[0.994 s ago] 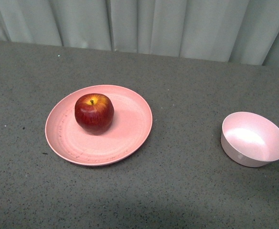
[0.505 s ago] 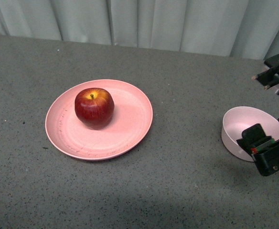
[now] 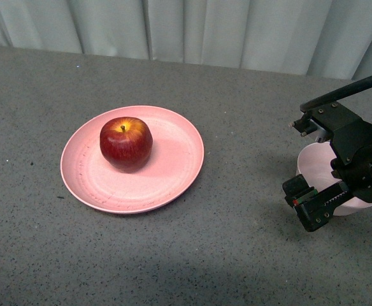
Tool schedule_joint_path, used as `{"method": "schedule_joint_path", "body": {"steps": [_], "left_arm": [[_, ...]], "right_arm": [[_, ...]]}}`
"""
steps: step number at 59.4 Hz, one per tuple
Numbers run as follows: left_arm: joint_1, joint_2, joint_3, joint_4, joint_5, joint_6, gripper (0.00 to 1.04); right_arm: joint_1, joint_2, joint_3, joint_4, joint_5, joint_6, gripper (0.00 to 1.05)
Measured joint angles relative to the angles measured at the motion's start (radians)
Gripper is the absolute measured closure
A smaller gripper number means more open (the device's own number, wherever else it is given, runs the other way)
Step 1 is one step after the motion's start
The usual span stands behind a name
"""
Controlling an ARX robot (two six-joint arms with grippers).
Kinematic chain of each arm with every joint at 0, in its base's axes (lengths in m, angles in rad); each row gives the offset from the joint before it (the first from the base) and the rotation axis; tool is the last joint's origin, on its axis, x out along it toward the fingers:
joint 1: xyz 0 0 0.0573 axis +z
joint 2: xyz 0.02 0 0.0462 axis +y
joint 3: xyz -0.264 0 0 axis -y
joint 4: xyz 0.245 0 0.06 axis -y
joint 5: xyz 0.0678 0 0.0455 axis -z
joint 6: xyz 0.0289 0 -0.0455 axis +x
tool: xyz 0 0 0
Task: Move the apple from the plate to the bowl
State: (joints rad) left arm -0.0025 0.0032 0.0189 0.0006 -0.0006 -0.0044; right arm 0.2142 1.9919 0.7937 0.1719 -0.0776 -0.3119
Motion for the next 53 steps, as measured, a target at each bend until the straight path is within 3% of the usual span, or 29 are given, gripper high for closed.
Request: {"method": "schedule_joint_path", "body": {"steps": [4, 13, 37, 47, 53], "left_arm": [[0.0, 0.0, 0.0, 0.0, 0.0, 0.0, 0.07], [0.0, 0.0, 0.0, 0.0, 0.0, 0.0, 0.07], [0.0, 0.0, 0.0, 0.0, 0.0, 0.0, 0.07], [0.0, 0.0, 0.0, 0.0, 0.0, 0.0, 0.07], [0.0, 0.0, 0.0, 0.0, 0.0, 0.0, 0.07]], "right_arm": [[0.0, 0.011, 0.01, -0.002, 0.0, 0.003, 0.1], [0.002, 0.027, 0.031, -0.009, 0.005, 0.005, 0.42], [0.005, 0.029, 0.033, -0.021, 0.013, 0.013, 1.01], [0.005, 0.008, 0.038, -0.039, 0.016, 0.011, 1.04], [0.008, -0.031, 0.038, -0.04, -0.052, 0.026, 1.04]]}}
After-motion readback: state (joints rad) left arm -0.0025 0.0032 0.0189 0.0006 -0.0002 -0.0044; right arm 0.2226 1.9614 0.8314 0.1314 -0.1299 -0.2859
